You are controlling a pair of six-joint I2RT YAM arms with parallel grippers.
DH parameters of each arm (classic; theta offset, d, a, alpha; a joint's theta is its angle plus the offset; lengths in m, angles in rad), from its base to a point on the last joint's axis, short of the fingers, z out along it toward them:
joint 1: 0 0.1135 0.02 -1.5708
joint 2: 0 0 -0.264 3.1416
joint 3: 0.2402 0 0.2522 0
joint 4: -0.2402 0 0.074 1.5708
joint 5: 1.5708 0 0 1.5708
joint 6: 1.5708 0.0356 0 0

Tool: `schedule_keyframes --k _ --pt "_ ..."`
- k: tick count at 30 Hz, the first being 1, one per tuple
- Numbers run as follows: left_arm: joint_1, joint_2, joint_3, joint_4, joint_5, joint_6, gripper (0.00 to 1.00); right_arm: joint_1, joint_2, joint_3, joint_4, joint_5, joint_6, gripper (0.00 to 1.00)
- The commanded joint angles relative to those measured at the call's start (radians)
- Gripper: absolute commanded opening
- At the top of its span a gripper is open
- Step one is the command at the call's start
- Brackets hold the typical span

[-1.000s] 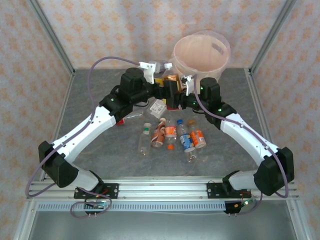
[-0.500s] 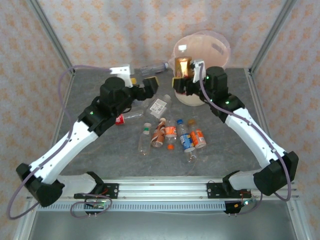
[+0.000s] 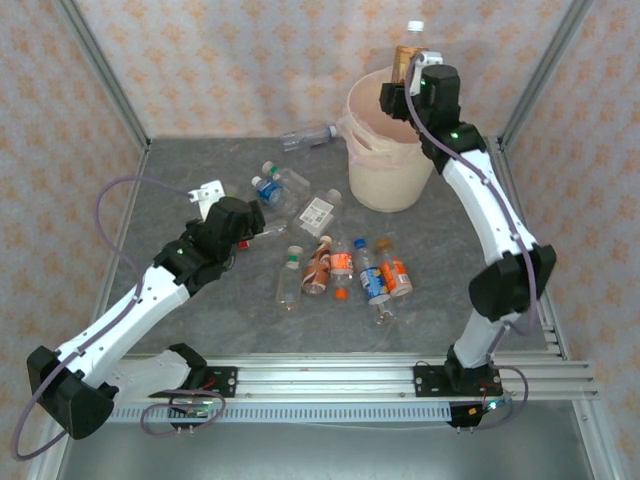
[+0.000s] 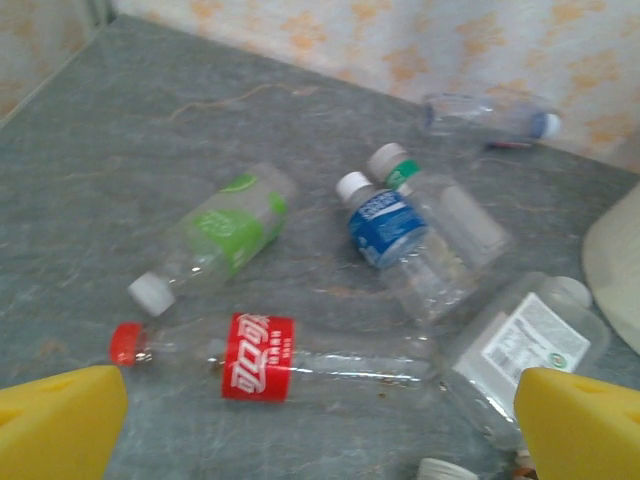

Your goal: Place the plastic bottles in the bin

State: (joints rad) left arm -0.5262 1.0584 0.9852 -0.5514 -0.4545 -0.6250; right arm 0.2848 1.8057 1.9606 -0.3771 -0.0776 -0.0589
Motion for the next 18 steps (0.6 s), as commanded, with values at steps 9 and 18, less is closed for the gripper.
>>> schedule_keyframes --k 9,18 --pt "0.076 -0.024 -0.098 -0.099 -0.074 -0.258 1.00 -0.003 0.263 0.266 -0.280 0.109 0.051 0.66" --pt "0.147 -0.085 -0.232 0.081 0.143 -0.194 1.00 -0.001 0.314 0.322 -0.324 0.141 0.083 0.83"
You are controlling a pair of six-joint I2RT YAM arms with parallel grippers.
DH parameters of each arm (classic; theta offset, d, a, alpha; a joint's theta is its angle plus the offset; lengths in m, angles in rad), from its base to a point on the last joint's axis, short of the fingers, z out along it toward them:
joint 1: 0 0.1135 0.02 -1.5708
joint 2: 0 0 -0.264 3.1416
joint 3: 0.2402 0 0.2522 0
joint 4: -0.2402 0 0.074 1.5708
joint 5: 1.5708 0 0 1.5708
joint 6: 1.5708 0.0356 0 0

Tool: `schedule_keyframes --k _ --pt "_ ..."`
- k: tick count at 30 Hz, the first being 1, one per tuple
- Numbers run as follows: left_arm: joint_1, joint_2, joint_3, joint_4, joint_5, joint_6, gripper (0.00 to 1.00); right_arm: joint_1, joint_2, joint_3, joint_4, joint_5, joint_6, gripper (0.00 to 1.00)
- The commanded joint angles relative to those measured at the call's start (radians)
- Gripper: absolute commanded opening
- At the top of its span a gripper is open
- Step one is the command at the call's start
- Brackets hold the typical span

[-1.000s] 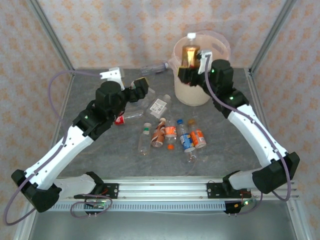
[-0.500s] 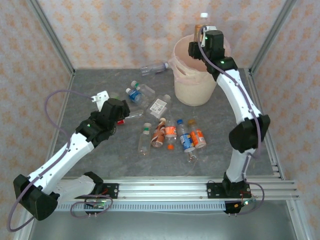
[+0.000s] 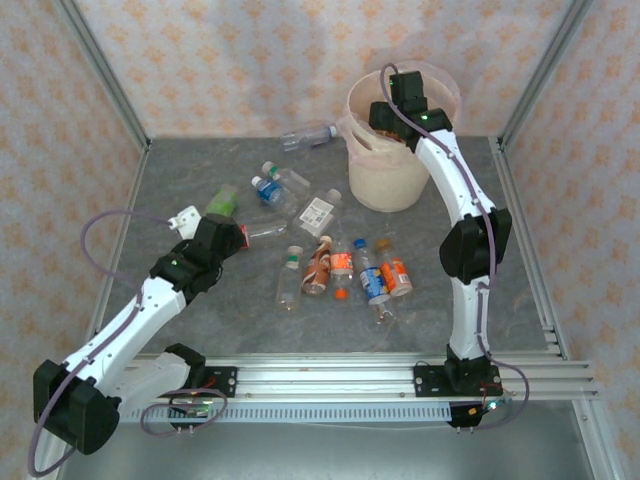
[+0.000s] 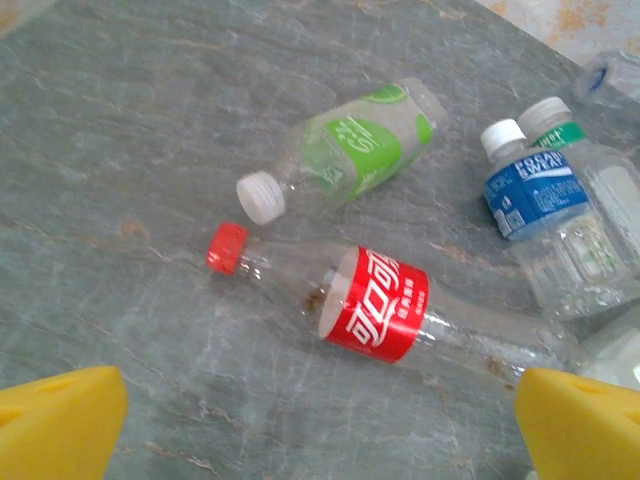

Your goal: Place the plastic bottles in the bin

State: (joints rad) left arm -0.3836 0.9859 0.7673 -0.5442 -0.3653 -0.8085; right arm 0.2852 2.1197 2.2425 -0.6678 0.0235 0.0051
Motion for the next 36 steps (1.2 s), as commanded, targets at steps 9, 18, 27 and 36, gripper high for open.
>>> schedule_keyframes --k 9,18,27,36 --pt "0.005 0.016 -0.027 0.073 0.056 -0.007 1.00 -0.002 -0.080 0.022 -0.013 -0.011 0.020 0.88" --pt "0.038 0.091 -0.003 0.054 0.072 -0.067 1.00 -0.003 -0.255 -0.090 0.054 -0.101 0.003 0.94" --pt "0.178 0.170 0.035 0.031 0.159 -0.292 1.00 -0.001 -0.642 -0.580 0.380 -0.255 0.051 0.99" --pt "0.224 0.316 0.102 0.003 0.195 -0.562 1.00 0.041 -0.996 -1.080 0.657 -0.542 0.030 0.99"
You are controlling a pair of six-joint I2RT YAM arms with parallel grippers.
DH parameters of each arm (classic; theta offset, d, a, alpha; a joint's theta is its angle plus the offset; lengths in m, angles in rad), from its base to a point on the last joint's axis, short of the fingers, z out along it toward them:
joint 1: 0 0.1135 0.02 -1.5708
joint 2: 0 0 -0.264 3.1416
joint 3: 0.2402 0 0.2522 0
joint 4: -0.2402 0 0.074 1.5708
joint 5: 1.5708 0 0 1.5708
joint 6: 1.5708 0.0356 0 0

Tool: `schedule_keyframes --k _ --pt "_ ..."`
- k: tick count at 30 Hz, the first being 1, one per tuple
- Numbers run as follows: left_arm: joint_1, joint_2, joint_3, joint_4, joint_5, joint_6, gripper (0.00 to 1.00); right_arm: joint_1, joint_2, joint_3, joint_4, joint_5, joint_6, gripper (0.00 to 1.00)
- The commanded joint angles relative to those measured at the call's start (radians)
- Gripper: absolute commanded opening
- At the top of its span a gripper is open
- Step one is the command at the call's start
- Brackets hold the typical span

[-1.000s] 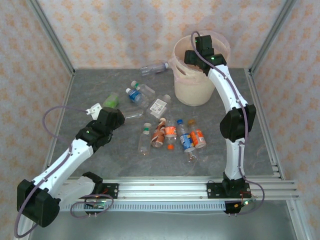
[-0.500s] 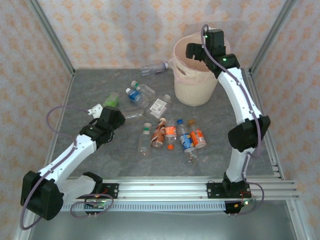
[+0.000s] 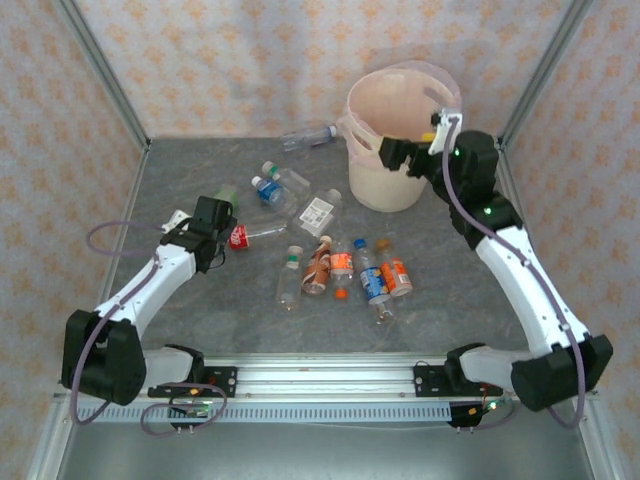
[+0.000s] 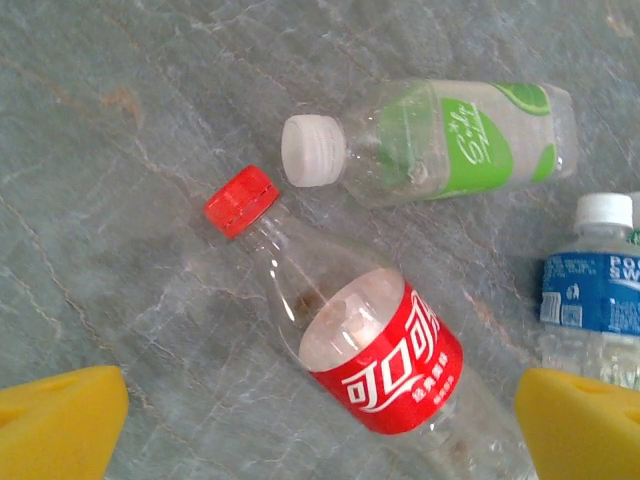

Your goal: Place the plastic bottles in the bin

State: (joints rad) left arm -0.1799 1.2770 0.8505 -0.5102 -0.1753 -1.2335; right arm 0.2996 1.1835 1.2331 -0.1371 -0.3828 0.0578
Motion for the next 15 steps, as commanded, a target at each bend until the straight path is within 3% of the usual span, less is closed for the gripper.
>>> schedule_keyframes --k 1,3,7,15 --pt "0.027 0.037 0.015 -0.017 0.002 -0.156 1.00 0.040 -0.082 -0.101 0.122 -0.141 -0.039 0.99" --pt "0.041 0.063 0.005 0.013 -0.011 -0.200 1.00 0.060 -0.113 -0.145 0.100 -0.140 -0.057 0.99" --pt "0.089 0.120 0.009 0.076 0.041 -0.235 0.90 0.078 -0.143 -0.200 0.063 -0.124 -0.054 0.99" --pt "0.102 0.227 0.077 0.088 0.059 -0.270 0.83 0.085 -0.137 -0.221 0.055 -0.102 -0.064 0.99"
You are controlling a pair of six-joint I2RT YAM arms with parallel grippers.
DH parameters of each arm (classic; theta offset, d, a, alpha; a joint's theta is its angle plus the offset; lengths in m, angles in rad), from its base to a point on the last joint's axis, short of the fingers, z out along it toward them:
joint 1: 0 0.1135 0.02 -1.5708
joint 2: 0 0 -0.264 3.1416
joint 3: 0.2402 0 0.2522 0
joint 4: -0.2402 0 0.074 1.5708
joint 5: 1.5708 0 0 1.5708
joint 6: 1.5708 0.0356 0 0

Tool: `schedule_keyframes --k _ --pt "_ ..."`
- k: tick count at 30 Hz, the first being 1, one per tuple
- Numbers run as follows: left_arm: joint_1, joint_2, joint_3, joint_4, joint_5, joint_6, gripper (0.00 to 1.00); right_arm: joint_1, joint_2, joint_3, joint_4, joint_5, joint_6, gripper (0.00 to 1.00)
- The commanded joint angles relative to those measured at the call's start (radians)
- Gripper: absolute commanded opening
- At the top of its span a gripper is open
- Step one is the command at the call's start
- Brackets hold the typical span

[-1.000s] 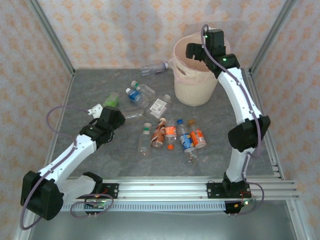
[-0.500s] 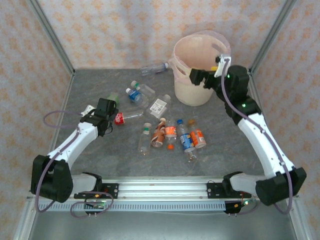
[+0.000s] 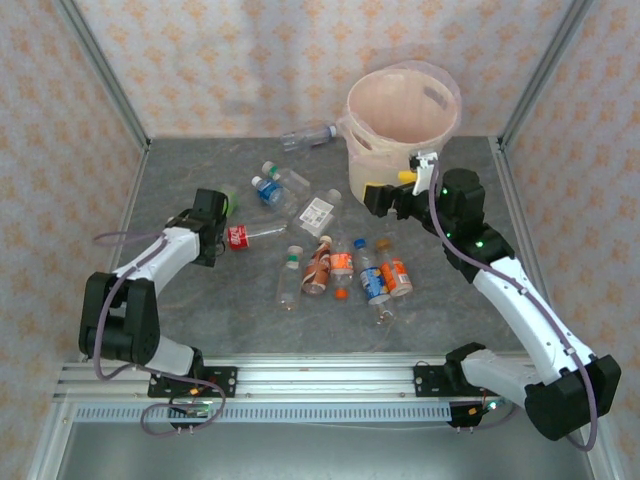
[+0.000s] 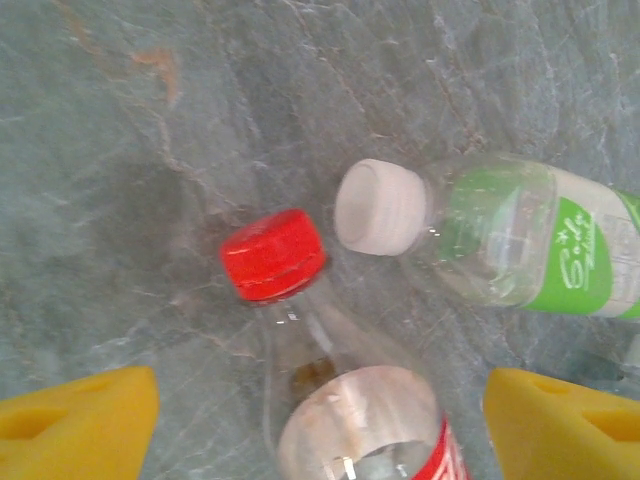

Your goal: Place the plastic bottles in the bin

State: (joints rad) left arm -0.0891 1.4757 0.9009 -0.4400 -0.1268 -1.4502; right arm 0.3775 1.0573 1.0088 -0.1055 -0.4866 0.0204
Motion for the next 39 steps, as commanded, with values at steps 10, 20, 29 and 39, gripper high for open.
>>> schedule_keyframes --k 10,20,29,39 --pt "0.015 0.175 0.023 0.121 0.078 -0.107 0.76 0.010 -0.014 0.005 -0.011 0.009 -0.059 0.99" --pt "0.009 0.211 0.012 0.161 0.101 -0.047 0.65 0.010 -0.003 0.009 0.000 0.017 -0.070 0.99" --pt "0.005 0.119 0.008 0.163 0.032 0.032 0.49 0.012 0.016 0.006 0.030 -0.001 -0.069 0.99" --pt "-0.079 -0.211 0.004 0.122 -0.146 0.414 0.50 0.030 0.040 -0.007 0.078 -0.072 -0.071 0.99"
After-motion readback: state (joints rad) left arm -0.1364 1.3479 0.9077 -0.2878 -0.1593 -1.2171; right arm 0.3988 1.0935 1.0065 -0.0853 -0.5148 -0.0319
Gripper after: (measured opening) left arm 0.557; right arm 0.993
